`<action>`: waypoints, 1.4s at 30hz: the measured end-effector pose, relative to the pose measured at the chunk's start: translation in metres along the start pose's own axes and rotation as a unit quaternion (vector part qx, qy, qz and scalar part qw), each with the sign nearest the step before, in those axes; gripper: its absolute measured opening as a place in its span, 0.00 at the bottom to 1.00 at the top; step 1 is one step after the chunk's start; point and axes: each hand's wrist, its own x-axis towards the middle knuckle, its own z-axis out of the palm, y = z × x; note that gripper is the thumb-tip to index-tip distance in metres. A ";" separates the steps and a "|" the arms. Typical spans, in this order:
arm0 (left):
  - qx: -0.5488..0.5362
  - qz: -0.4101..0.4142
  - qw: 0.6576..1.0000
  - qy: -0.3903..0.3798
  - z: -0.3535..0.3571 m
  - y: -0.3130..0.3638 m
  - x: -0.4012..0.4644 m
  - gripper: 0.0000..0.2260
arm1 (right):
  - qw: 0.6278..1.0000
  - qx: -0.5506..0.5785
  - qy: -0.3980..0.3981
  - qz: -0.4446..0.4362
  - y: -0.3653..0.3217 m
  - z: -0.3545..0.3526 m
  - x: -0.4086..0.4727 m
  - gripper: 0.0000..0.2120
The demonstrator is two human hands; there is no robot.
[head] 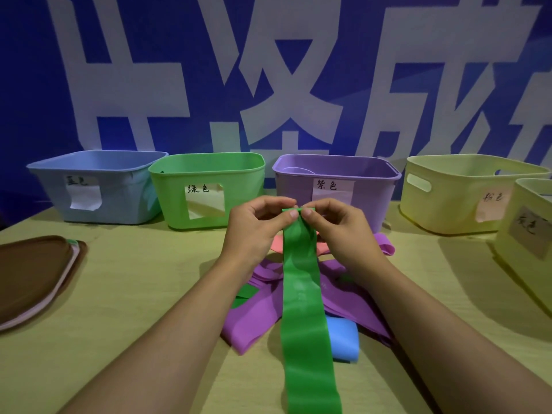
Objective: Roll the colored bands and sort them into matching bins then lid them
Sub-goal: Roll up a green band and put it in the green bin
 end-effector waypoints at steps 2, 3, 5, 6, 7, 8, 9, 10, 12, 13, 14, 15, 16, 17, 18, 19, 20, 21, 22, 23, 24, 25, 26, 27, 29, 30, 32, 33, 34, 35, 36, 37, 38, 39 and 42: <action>-0.007 -0.003 1.000 -0.004 0.001 0.002 -0.001 0.10 | 1.000 0.008 0.000 0.001 -0.001 0.000 -0.001 0.03; -0.012 -0.004 1.000 -0.007 0.001 0.003 -0.002 0.10 | 1.000 0.011 0.000 0.001 -0.001 -0.001 -0.001 0.03; -0.021 -0.006 1.000 -0.011 0.002 0.004 -0.002 0.11 | 1.000 0.019 0.000 0.002 -0.001 -0.001 -0.001 0.03; -0.023 -0.007 1.000 -0.011 0.002 0.004 -0.003 0.11 | 1.000 0.019 0.000 0.001 -0.001 -0.001 -0.001 0.03; -0.025 -0.008 1.000 -0.012 0.002 0.004 -0.003 0.11 | 1.000 0.018 0.000 -0.003 0.000 -0.001 -0.001 0.04; -0.025 -0.009 1.000 -0.014 0.001 0.004 -0.003 0.11 | 1.000 0.017 0.000 -0.007 0.001 -0.001 -0.001 0.04; -0.025 -0.012 0.999 -0.016 0.001 0.005 -0.003 0.11 | 1.000 0.017 -0.001 -0.011 0.001 -0.002 -0.001 0.04; -0.024 -0.014 0.999 -0.017 0.001 0.004 -0.003 0.11 | 1.000 0.017 -0.001 -0.013 0.001 -0.002 -0.001 0.04; -0.017 -0.021 0.999 -0.017 0.001 0.004 -0.003 0.10 | 1.000 0.016 -0.005 -0.018 0.000 -0.002 -0.002 0.05; -0.015 -0.027 0.999 -0.014 0.002 0.004 -0.004 0.09 | 1.000 0.017 -0.006 -0.020 0.000 -0.002 -0.002 0.05; -0.012 -0.035 0.999 -0.009 0.003 0.004 -0.004 0.07 | 1.000 0.019 -0.007 -0.022 -0.001 -0.002 -0.002 0.05; -0.008 -0.045 0.999 -0.003 0.004 0.005 -0.005 0.06 | 0.999 0.020 -0.009 -0.023 -0.002 -0.002 -0.003 0.05; -0.001 -0.051 0.999 0.005 0.004 0.004 -0.005 0.06 | 0.999 0.019 -0.011 -0.024 -0.002 -0.001 -0.003 0.05; 0.006 -0.053 0.999 0.011 0.004 0.004 -0.005 0.07 | 0.999 0.017 -0.012 -0.025 -0.002 -0.001 -0.003 0.05; 0.016 -0.051 0.998 0.017 0.004 0.004 -0.004 0.07 | 0.999 0.016 -0.011 -0.026 -0.002 0.000 -0.003 0.05; 0.024 -0.049 0.998 0.020 0.004 0.004 -0.004 0.07 | 1.000 0.017 -0.008 -0.025 -0.002 0.001 -0.003 0.05; 0.028 -0.045 0.998 0.022 0.004 0.004 -0.004 0.07 | 1.000 0.020 -0.005 -0.022 -0.002 0.001 -0.003 0.04; 0.025 -0.045 0.998 0.021 0.004 0.004 -0.004 0.06 | 1.000 0.023 -0.001 -0.017 -0.003 0.002 -0.003 0.04; 0.019 -0.047 0.999 0.020 0.004 0.005 -0.004 0.05 | 1.000 0.026 0.000 -0.011 -0.003 0.002 -0.004 0.04; 0.014 -0.049 0.999 0.019 0.005 0.005 -0.004 0.04 | 1.000 0.031 0.000 -0.003 -0.004 0.002 -0.005 0.04; 0.012 -0.049 0.999 0.018 0.004 0.005 -0.004 0.04 | 0.999 0.037 0.000 0.007 -0.005 0.002 -0.006 0.05; 0.013 -0.049 0.999 0.018 0.004 0.005 -0.004 0.03 | 0.999 0.044 0.001 0.018 -0.007 0.002 -0.007 0.06; 0.014 -0.049 0.999 0.016 0.004 0.004 -0.004 0.02 | 0.998 0.049 0.004 0.028 -0.008 0.002 -0.008 0.07; 0.012 -0.049 0.999 0.014 0.004 0.004 -0.004 0.02 | 0.998 0.052 0.007 0.036 -0.010 0.002 -0.008 0.10; 0.001 -0.046 0.999 0.009 0.004 0.004 -0.004 0.02 | 0.997 0.051 0.006 0.051 -0.012 0.002 -0.009 0.15; -0.003 -0.044 0.999 0.005 0.004 0.004 -0.004 0.02 | 0.997 0.047 0.004 0.061 -0.013 0.002 -0.009 0.18; -0.009 -0.038 0.999 -0.004 0.004 0.004 -0.004 0.04 | 0.996 0.037 0.003 0.076 -0.015 0.002 -0.010 0.21; -0.012 -0.036 0.999 -0.007 0.004 0.003 -0.004 0.04 | 0.996 0.034 0.005 0.078 -0.015 0.002 -0.010 0.22; -0.015 -0.034 0.999 -0.010 0.004 0.003 -0.004 0.05 | 0.997 0.031 0.007 0.077 -0.015 0.002 -0.010 0.22; -0.019 -0.034 0.999 -0.011 0.004 0.003 -0.004 0.05 | 0.997 0.028 0.010 0.074 -0.014 0.002 -0.010 0.22; -0.023 -0.035 0.999 -0.011 0.004 0.003 -0.004 0.06 | 0.997 0.024 0.014 0.071 -0.013 0.002 -0.009 0.21; -0.027 -0.036 0.999 -0.011 0.004 0.003 -0.004 0.06 | 0.997 0.021 0.018 0.068 -0.012 0.002 -0.009 0.21; -0.032 -0.037 0.999 -0.010 0.004 0.004 -0.004 0.06 | 0.998 0.017 0.021 0.063 -0.012 0.002 -0.009 0.19; -0.037 -0.039 0.998 -0.010 0.004 0.004 -0.004 0.07 | 0.998 0.015 0.022 0.059 -0.010 0.002 -0.008 0.18; -0.045 -0.046 0.998 -0.010 0.004 0.003 -0.004 0.07 | 0.998 0.019 0.017 0.054 -0.009 0.002 -0.008 0.15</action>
